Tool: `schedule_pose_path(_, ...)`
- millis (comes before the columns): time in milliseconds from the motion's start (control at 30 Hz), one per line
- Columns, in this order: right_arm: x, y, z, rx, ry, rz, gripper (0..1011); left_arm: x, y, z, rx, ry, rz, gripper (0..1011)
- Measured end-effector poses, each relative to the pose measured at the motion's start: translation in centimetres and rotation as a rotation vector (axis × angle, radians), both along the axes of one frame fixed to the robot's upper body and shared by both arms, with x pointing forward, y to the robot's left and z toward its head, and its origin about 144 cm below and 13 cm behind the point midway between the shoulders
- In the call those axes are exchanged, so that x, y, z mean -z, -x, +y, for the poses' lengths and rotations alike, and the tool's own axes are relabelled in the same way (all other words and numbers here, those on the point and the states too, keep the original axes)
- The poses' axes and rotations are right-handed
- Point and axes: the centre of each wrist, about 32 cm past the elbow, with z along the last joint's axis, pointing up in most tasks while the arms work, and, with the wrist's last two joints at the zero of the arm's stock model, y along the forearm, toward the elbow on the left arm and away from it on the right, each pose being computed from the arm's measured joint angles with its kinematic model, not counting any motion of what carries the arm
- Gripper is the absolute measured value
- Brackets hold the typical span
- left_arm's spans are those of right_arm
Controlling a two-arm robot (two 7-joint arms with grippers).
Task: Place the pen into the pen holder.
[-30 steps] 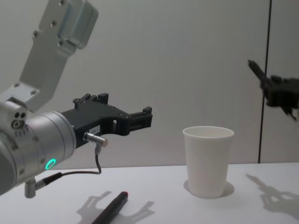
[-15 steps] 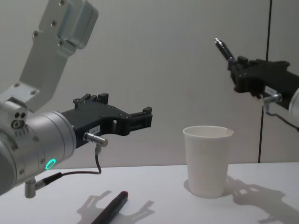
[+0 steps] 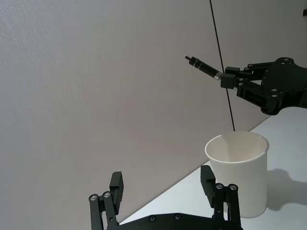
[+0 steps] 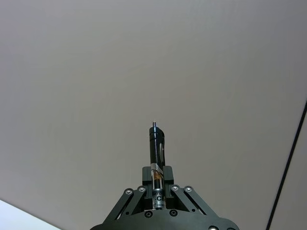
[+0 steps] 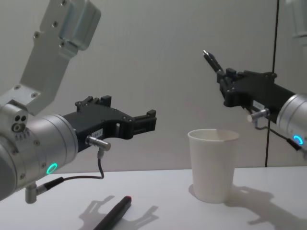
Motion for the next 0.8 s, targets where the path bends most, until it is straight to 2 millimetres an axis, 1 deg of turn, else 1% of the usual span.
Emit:
schedule_pose_path(433,0.8,-1.6,1.5,-0.045,0.016,-0.043,119,0.0,0.0,0.0,0.0,0.0,0.0,1001)
schedule_pose_path(800,1.8,-2.2,2.2,-0.061,0.025,-0.041,119,0.0,0.0,0.0,0.0,0.0,0.0,1001)
